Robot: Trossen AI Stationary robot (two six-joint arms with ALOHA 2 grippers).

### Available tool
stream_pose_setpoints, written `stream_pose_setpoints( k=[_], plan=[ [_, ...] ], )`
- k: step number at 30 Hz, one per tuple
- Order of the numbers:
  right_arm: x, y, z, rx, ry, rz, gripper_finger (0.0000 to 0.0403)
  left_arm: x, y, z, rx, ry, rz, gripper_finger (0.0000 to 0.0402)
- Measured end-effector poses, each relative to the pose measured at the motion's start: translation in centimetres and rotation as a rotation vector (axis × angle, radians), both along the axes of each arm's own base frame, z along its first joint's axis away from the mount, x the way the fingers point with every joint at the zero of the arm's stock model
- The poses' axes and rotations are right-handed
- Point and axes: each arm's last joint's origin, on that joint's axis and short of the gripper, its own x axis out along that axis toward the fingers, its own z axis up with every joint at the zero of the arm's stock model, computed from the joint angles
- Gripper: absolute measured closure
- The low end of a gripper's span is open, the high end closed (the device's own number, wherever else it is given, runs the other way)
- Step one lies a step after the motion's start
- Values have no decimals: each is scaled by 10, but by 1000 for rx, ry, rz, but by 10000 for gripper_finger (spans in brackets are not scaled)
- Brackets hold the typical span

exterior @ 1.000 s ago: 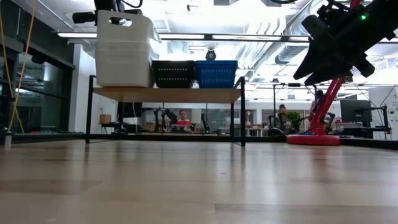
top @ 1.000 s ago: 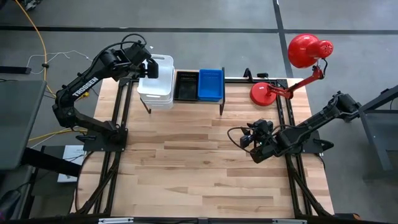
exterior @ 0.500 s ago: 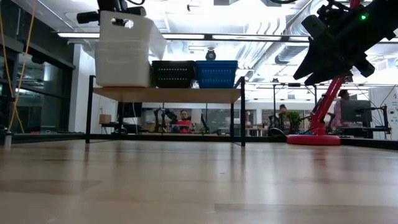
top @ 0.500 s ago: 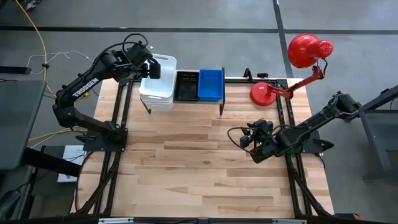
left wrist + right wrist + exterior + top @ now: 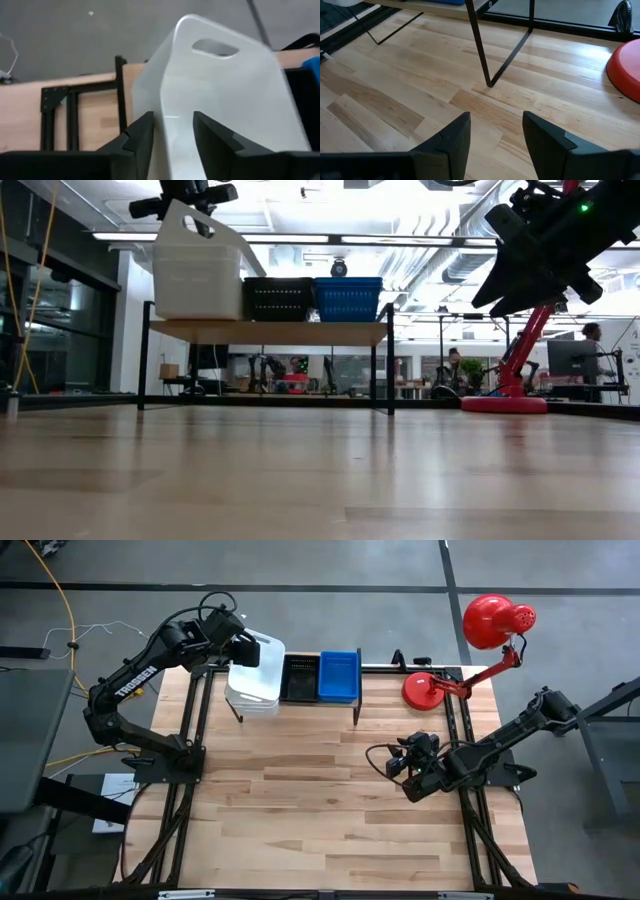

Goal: Stack baskets on shelf by color
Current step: Stack the white bin on the white bin on the shelf

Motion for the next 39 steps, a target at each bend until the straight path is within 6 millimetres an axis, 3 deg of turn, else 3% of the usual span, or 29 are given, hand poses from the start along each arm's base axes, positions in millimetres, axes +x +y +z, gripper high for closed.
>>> stream_pose_setpoints(
  k=[8,17,25,31,39],
  plan=[
    [0,0,0,0,0,0,235,-3,-4,12,71,-64,-49,244],
    [0,0,0,1,-1,0,235,-9,-10,20,121,-73,-91,243],
    [1,0,0,5,-10,0,235,-8,-15,30,147,-185,-207,243],
    [1,0,1,-11,-19,-7,235,16,-23,22,113,-154,-326,243],
    [1,0,1,-11,-19,-7,235,68,-37,13,133,-134,-428,243]
  ],
)
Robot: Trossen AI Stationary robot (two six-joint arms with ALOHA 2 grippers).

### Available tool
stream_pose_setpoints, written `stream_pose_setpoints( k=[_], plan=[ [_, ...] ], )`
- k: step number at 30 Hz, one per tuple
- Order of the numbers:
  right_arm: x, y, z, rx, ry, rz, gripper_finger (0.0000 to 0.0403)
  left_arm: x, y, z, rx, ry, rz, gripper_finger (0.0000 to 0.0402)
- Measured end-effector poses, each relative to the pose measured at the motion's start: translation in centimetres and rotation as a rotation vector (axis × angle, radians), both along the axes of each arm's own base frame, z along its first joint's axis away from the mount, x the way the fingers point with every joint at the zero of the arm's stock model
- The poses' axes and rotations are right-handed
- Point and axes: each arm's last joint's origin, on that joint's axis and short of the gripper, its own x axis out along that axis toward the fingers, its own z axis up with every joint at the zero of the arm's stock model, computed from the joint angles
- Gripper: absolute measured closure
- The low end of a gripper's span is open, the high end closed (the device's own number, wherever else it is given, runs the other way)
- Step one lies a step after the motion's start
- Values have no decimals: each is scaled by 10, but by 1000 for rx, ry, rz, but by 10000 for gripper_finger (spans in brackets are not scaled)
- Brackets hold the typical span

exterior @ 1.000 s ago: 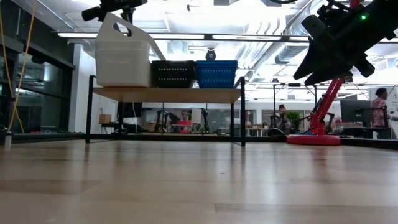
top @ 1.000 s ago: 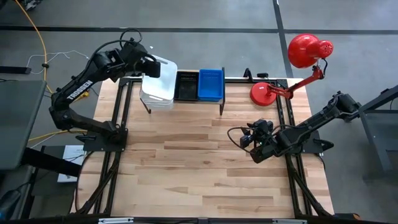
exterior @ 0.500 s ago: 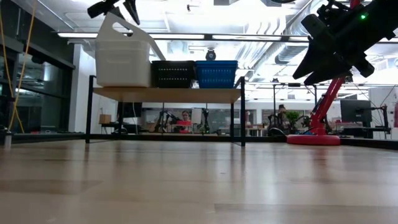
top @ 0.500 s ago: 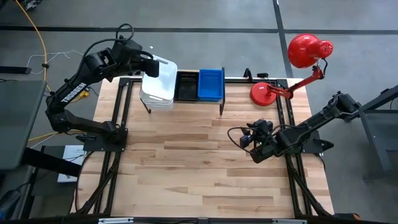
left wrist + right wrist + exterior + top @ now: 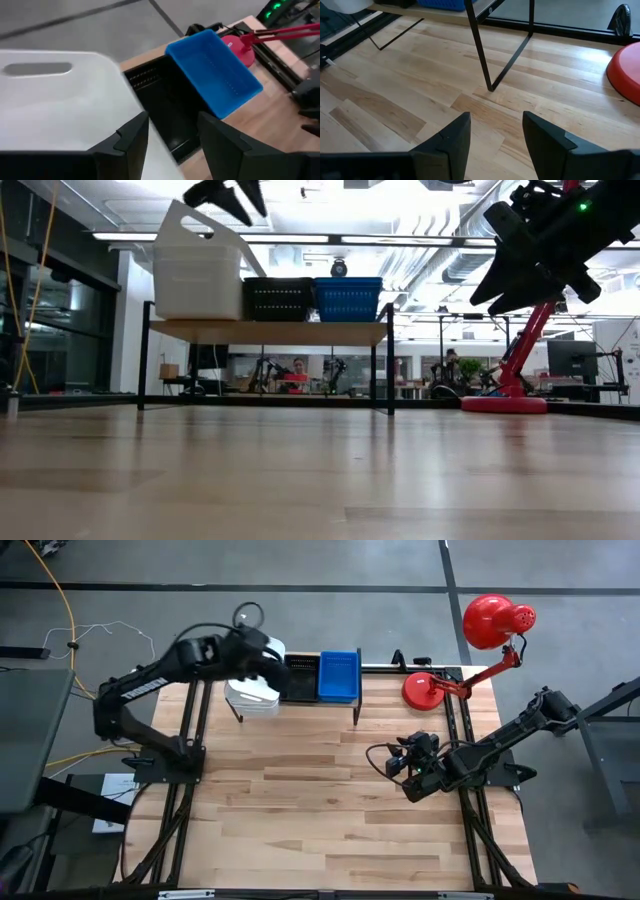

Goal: Stack baskets on shelf by color
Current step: Stack the white bin on the white bin on the shelf

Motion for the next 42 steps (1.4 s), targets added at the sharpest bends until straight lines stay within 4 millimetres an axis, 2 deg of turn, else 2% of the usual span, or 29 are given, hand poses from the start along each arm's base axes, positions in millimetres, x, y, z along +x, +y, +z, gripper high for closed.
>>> stream_pose_setpoints(
  k=[5,10,16,25,33,42],
  plan=[
    [0,0,0,2,1,1,235,36,-11,-15,92,126,3,243],
    [0,0,0,3,2,2,235,64,-24,-38,187,262,42,243],
    [0,0,0,0,9,6,235,81,-30,-53,263,308,123,243],
    [0,0,0,1,10,7,235,77,-20,-58,242,281,260,243],
    [0,0,0,-2,15,11,235,69,-4,-63,172,318,276,243],
    [0,0,0,-3,17,12,235,67,1,-63,155,319,277,243]
  ],
)
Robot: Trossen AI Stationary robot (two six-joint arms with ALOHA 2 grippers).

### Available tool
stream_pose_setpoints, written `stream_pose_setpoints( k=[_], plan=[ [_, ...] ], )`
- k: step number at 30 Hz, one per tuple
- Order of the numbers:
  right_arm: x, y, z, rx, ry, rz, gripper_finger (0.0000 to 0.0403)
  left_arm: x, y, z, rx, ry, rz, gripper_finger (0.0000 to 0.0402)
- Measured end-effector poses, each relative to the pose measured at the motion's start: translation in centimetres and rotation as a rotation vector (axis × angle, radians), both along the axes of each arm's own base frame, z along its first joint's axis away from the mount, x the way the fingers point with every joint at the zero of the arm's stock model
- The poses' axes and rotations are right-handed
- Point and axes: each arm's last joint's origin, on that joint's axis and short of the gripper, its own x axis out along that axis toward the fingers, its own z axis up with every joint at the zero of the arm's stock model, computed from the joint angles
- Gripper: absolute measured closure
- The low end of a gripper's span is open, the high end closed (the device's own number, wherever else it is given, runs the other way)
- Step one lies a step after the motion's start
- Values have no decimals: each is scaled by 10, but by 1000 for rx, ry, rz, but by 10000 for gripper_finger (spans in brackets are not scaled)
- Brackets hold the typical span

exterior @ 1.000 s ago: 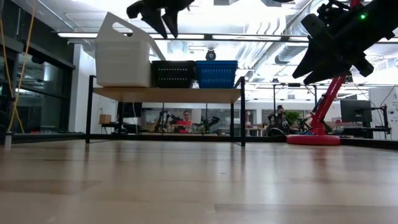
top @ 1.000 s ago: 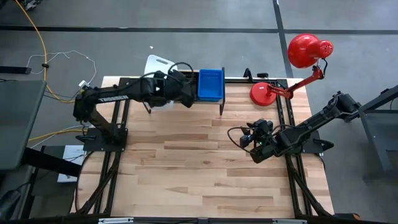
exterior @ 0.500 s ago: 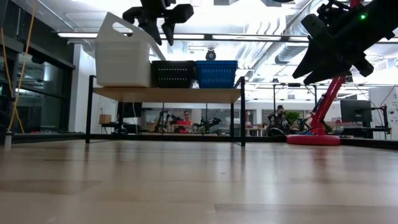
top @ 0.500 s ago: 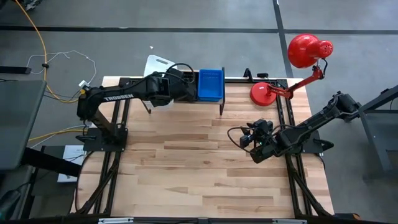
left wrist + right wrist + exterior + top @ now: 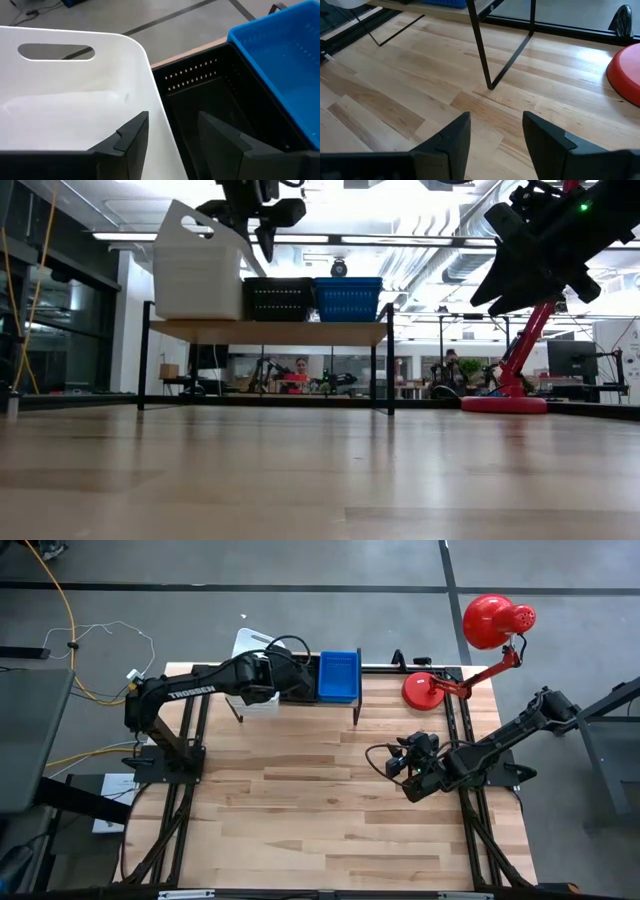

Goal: Stack baskets on shelf by color
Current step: Stack the white bin on the white bin on the shelf

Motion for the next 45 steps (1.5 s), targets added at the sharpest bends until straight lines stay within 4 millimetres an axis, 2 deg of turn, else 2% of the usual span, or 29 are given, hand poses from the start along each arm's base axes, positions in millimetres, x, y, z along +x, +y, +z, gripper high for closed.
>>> stream_pose_setpoints(
  k=[5,16,20,30,41,45],
  plan=[
    [0,0,0,0,0,0,235,-1,0,-1,-7,10,2,248],
    [0,0,0,1,1,1,235,11,9,-21,-27,100,3,307],
    [0,0,0,4,2,2,235,12,10,-22,-19,104,7,320],
    [0,0,0,4,2,2,235,5,8,-10,17,91,1,394],
    [0,0,0,4,1,2,235,-2,7,-1,38,89,-11,400],
    [0,0,0,4,1,1,235,-2,7,11,43,66,-25,401]
  ],
)
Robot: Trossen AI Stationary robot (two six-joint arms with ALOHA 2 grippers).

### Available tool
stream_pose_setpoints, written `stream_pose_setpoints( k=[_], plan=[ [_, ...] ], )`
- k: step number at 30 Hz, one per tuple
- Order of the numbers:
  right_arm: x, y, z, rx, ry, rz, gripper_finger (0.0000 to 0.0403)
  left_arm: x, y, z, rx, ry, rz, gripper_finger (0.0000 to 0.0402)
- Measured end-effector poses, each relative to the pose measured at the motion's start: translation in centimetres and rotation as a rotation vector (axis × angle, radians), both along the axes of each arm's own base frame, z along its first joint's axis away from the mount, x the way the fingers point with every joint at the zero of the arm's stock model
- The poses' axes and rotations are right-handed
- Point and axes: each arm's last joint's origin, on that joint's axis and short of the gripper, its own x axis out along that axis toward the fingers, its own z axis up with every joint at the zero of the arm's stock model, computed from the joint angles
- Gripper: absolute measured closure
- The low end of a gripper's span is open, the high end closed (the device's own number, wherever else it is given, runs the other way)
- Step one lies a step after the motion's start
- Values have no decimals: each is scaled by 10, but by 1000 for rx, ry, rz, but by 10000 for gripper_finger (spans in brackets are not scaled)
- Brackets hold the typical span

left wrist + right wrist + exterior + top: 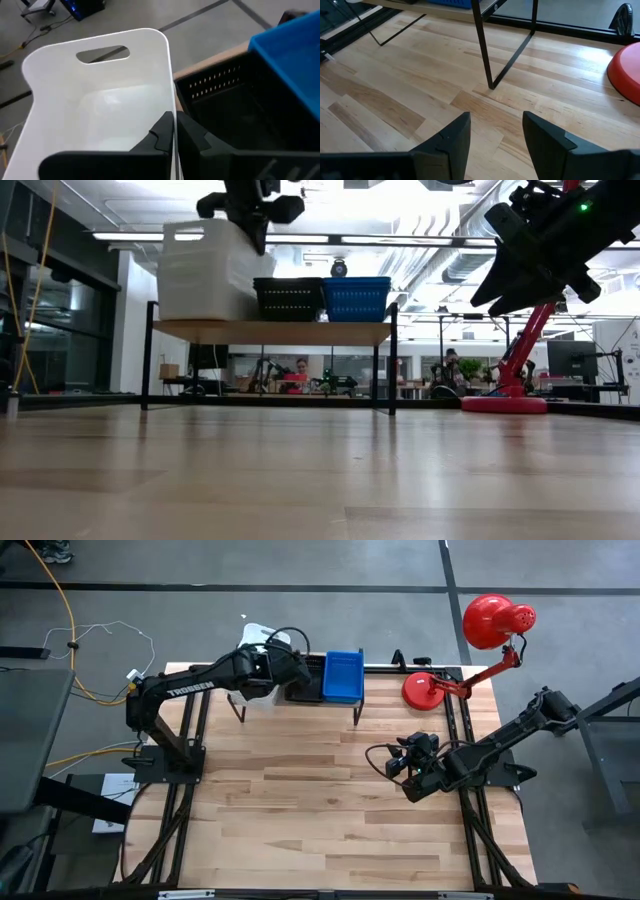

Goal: Stack baskets on shelf by color
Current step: Stack the white bin on the white bin on the shelf

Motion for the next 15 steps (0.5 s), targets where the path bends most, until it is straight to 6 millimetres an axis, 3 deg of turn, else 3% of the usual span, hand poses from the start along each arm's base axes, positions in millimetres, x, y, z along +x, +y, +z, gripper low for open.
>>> stream_pose_setpoints(
  k=[6,15],
  plan=[
    [0,0,0,0,0,0,235,0,-1,20,3,-48,-41,401],
    [0,0,0,-1,0,0,235,-2,-3,15,-53,-28,-54,401]
  ],
)
